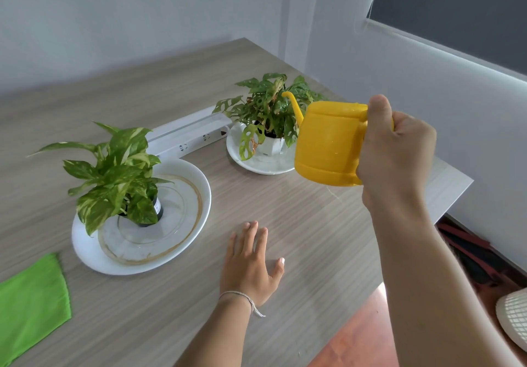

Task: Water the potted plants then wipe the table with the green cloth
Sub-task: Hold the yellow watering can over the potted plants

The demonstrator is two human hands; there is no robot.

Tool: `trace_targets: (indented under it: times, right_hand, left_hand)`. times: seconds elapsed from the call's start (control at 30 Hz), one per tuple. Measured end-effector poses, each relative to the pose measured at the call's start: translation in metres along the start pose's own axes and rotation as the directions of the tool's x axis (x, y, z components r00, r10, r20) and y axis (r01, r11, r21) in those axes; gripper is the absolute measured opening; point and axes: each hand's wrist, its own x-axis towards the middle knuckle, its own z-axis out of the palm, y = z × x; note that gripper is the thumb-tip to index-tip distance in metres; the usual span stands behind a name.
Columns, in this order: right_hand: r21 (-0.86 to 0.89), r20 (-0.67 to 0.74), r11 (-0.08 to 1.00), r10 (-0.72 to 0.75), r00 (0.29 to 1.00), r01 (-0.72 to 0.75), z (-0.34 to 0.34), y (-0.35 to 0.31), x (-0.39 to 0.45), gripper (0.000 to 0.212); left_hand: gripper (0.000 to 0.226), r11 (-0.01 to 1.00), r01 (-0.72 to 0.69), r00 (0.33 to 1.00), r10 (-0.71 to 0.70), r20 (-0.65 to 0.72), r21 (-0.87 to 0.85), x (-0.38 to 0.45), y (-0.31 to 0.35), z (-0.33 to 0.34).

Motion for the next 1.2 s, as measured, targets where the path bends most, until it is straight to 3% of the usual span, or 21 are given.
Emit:
trace_targets:
  times: [0.6, 1.2]
  right_hand:
    - [0.037, 0.009, 0.999, 0.028, 1.000, -0.028, 0.009, -0.005, 0.000, 0.058]
    - [0.063, -0.087, 0.995, 0.077, 0.993, -0.071, 0.008, 0.022, -0.008, 0.055]
  left_hand:
    - [0.075, 1.000, -0.004, 1.000, 0.005, 0.013, -0.004, -0.001, 0.000, 0.000]
    - [0.076, 1.000, -0.010, 1.000, 0.010, -0.007, -0.007, -0.001, -0.002, 0.002]
